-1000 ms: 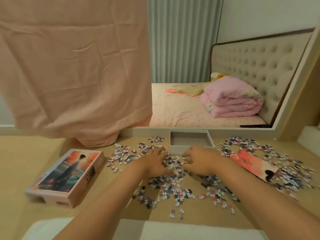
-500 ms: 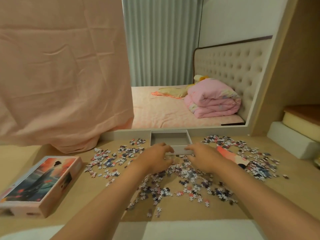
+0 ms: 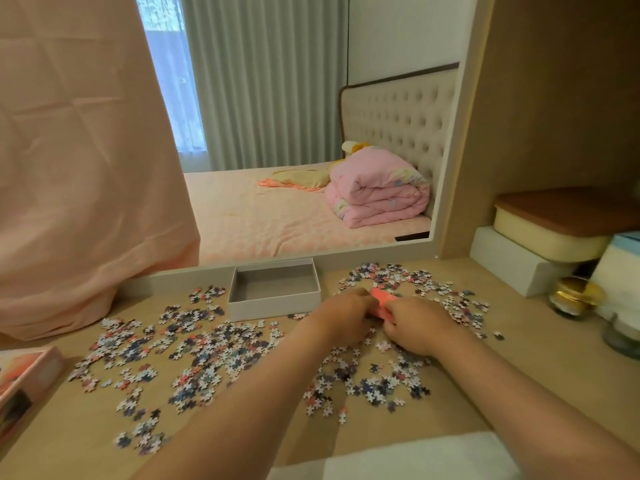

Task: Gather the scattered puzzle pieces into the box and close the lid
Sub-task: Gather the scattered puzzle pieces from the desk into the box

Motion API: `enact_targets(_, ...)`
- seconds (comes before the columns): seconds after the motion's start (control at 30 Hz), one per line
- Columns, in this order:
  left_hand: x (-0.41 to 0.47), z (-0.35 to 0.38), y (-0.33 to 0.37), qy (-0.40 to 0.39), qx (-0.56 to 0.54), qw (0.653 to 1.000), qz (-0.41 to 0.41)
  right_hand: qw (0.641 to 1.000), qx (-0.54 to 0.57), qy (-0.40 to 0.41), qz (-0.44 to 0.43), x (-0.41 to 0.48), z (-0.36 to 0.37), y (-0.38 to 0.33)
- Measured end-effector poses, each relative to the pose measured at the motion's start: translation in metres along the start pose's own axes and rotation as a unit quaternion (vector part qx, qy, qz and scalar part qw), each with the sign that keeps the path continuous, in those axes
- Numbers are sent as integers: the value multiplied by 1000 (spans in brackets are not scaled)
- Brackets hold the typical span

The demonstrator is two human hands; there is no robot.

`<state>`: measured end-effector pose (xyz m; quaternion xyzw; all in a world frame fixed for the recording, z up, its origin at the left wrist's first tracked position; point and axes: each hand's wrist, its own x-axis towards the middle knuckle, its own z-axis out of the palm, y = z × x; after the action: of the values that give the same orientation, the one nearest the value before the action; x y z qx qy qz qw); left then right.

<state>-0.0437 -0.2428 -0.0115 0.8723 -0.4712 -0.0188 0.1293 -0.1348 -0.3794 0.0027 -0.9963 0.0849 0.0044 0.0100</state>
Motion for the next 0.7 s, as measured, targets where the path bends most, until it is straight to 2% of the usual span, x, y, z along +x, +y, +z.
enact_targets(0.1, -1, -4, -3, 70, 7, 997, 30, 998, -50, 43, -19, 0, -2, 1)
enact_targets(0.3, -10, -34, -20, 260, 8, 965, 42, 968, -29, 229, -96, 13, -15, -14)
enact_targets(0.43, -30, -52, -54, 312, 6, 950, 27, 941, 2, 320, -107, 30, -21, -37)
enact_targets(0.53, -50, -63, -87, 338, 15, 941, 9, 939, 14, 320, -123, 44, -22, -61)
enact_targets(0.63, -64, -69, -117, 355, 37, 934, -15, 948, 68, 271, -154, 64, -22, -89)
enact_targets(0.7, -73, -69, -135, 336, 53, 940, -30, 951, 110, 238, -167, 78, -22, -106)
